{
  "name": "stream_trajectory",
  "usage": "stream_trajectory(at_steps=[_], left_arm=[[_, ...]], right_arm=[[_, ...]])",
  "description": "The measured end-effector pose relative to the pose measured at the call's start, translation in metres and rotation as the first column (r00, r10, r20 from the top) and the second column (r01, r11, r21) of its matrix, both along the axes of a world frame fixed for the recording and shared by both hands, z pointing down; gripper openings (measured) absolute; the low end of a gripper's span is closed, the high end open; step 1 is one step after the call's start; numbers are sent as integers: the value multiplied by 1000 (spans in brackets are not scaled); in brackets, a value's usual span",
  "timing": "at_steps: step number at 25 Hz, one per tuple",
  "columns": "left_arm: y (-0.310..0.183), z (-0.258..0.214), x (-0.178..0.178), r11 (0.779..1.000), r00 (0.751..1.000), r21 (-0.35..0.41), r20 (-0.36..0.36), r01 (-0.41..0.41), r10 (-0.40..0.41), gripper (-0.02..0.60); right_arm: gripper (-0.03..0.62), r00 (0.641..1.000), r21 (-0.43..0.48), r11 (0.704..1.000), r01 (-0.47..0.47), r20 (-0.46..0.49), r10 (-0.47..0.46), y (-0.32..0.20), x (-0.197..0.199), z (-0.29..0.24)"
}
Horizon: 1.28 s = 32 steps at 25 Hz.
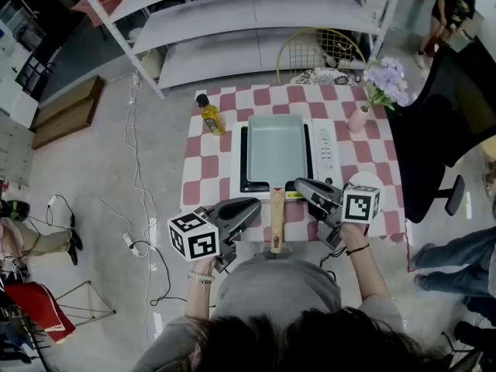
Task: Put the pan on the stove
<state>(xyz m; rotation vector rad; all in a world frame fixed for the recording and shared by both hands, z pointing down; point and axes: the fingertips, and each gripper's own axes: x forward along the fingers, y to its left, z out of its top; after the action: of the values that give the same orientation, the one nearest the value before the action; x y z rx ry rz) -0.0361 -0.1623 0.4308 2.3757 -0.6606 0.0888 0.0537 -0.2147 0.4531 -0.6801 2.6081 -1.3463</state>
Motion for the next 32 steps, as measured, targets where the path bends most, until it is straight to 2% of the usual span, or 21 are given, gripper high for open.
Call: stream_trajectory(at_steps=[6,10,13,18,26,32], left_arm=[[-3,-8,-4,998,999,65,31,8,-10,41],[-7,-10,-12,991,994,132,102,37,-51,40],[-12,-14,-22,978,982,193,158,74,-105,40],[-17,-22,-31,953,965,283,198,111,-171,40],[-19,-31,-35,928,957,346,194,139,-215,38],[-21,-40,-38,896,949,410,177,169,-261,37]], right_arm=[[26,998,109,994,-16,-54,22,-3,7,-13],[25,993,210,977,-33,-106,57,-5,12,-25],[25,982,286,957,-46,-165,96,-7,17,-33],[26,966,368,928,-58,-213,145,-11,24,-41],[26,953,445,894,-57,-242,181,-10,30,-50],[25,948,524,850,-53,-240,208,-10,35,-59]])
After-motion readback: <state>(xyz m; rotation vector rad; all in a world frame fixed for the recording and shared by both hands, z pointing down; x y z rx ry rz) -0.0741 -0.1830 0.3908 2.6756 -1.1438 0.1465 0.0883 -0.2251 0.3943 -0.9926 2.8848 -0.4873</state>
